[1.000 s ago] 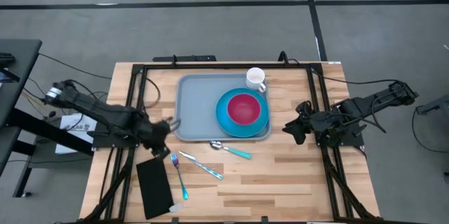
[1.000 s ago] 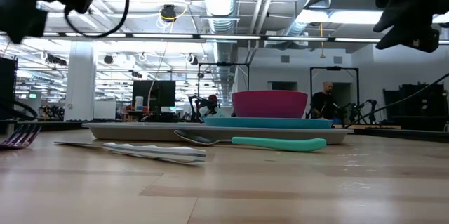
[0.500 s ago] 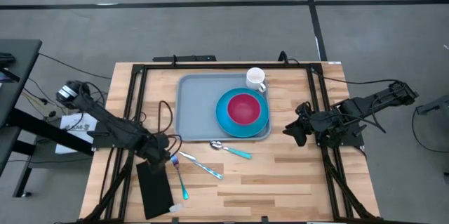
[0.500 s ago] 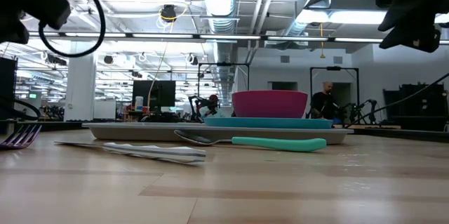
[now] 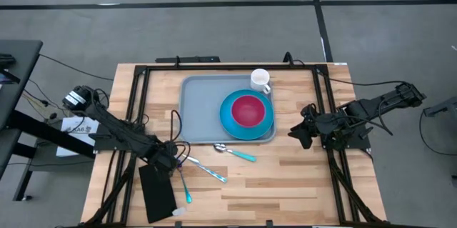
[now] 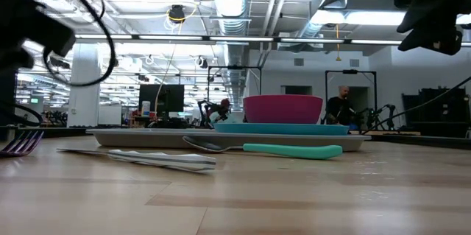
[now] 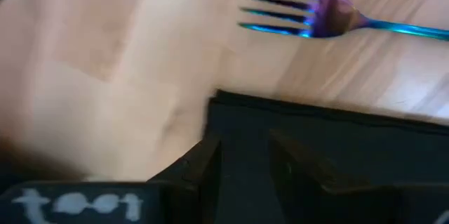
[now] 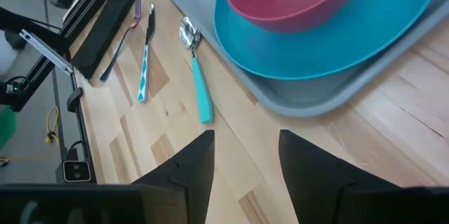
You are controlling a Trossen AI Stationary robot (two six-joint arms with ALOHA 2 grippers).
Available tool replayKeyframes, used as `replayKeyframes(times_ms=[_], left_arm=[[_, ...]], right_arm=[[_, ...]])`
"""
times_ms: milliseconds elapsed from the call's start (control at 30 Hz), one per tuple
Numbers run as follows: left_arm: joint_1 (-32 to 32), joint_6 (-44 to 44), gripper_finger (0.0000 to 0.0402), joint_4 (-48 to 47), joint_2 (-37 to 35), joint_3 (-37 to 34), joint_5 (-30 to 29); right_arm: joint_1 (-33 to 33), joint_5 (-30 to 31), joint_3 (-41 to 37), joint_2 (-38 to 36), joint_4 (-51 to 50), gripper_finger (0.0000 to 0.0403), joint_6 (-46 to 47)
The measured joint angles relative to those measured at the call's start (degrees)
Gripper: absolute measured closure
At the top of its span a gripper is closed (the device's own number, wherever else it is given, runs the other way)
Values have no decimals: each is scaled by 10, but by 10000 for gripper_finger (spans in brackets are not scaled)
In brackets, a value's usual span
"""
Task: Set up tray
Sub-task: Put the black napkin to the left of the blue plate on the gray serving tray
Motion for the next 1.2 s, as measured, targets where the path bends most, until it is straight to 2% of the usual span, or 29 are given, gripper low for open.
replayKeyframes(times_ms=[67, 200, 433, 667, 967, 1200], left_arm=[[1, -19, 298, 30, 0, -20, 24], [-3, -37, 298, 25, 0, -31, 48], [-3, -34, 298, 20, -9, -31, 23], [1, -44, 296, 20, -9, -31, 29], [1, -96, 226, 23, -9, -31, 17], [1, -69, 188, 21, -9, -31, 16]], right_arm=[[0, 0, 0, 0, 0, 254, 0], [0, -8, 0, 0, 0, 253, 0], [0, -13, 0, 0, 0, 255, 0], [0, -14, 0, 0, 0, 252, 0], [0, -14, 0, 0, 0, 256, 0], [0, -14, 0, 0, 0, 255, -1]])
